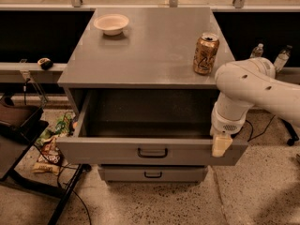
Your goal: Open top drawer
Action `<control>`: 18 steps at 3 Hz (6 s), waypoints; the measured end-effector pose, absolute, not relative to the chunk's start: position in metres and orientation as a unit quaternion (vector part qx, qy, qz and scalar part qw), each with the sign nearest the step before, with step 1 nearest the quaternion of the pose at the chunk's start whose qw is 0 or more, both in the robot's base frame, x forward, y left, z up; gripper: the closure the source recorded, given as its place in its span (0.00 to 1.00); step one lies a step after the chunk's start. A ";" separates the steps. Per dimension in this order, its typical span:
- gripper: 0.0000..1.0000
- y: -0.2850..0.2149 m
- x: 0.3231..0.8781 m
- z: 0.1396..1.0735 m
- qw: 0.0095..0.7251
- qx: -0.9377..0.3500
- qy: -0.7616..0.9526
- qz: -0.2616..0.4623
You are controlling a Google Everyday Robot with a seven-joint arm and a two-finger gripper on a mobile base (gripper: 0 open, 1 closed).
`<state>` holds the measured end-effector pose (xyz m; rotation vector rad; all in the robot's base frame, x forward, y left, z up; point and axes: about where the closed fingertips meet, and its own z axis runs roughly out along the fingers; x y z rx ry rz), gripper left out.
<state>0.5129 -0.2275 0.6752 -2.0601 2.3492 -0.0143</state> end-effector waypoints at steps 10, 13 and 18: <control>0.27 -0.231 0.369 0.659 -0.047 -0.647 0.756 0.088; 0.63 -0.234 0.320 0.664 -0.054 -0.629 0.769 0.096; 0.00 -0.308 0.320 0.829 -0.009 -0.631 0.776 0.001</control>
Offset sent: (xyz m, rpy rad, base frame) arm -0.0003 -0.0015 -0.0028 0.0115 0.0103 -0.0006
